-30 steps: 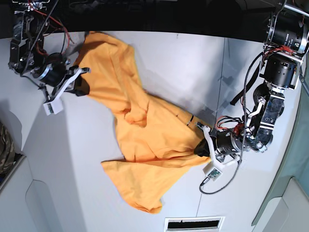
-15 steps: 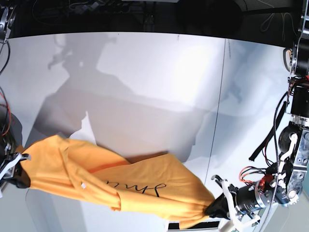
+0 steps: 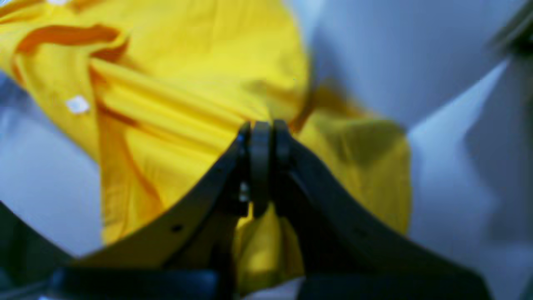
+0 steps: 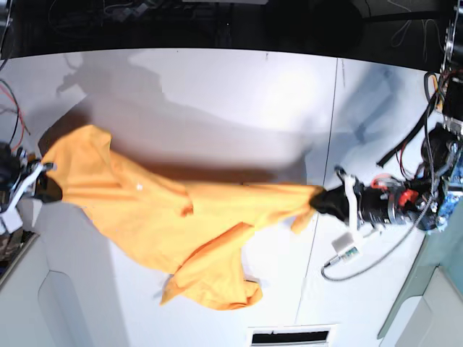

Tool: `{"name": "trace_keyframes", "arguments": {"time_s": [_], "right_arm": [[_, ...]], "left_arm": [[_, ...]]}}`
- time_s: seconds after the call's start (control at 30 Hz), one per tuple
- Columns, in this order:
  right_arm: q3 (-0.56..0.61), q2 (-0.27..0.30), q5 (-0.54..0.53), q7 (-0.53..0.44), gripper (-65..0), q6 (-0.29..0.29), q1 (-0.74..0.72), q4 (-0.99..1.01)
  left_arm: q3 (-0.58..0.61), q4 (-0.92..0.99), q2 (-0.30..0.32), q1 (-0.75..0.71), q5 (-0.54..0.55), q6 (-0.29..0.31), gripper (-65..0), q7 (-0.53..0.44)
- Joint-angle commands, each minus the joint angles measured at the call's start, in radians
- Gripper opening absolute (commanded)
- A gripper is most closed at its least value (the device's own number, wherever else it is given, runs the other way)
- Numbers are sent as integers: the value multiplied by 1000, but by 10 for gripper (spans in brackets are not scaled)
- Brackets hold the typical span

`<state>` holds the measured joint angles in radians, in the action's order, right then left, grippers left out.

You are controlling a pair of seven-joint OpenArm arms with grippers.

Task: Layout the t-shirt on the table in an organized manner, then fold the t-shirt properly
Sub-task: 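Grasp the shirt edges with both grippers and pull them apart, then release the shirt and move the right gripper onto the collar area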

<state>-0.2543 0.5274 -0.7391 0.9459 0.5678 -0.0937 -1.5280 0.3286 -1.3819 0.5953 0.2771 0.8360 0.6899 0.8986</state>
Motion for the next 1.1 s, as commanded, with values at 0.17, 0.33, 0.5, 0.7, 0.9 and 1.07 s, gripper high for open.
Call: {"name": "trace_keyframes", "arguments": {"time_s": [0.17, 0.33, 0.5, 0.7, 0.9, 1.07], "right_arm": [[-9, -121, 82, -129, -650, 4, 206, -13], [-10, -154, 98, -168, -409, 3, 250, -13], [-26, -154, 65, -168, -348, 3, 227, -24], [-113, -154, 50, -169, -348, 3, 155, -34], [-129, -171, 160, -257, -348, -45, 74, 11], [-125, -194, 93, -231, -349, -33, -31, 189]], "left_arm": [[-9, -12, 11, -192, -86, 8, -418, -119], [-21, -14, -16, -200, -129, 8, -374, -154], [-161, -34, -13, -200, -55, 8, -374, -138], [-359, -108, -21, -200, 117, 8, -374, -112], [-338, -124, -108, -200, 78, 8, -279, -116], [-260, -122, -214, -196, -262, 8, -279, -293]]}}
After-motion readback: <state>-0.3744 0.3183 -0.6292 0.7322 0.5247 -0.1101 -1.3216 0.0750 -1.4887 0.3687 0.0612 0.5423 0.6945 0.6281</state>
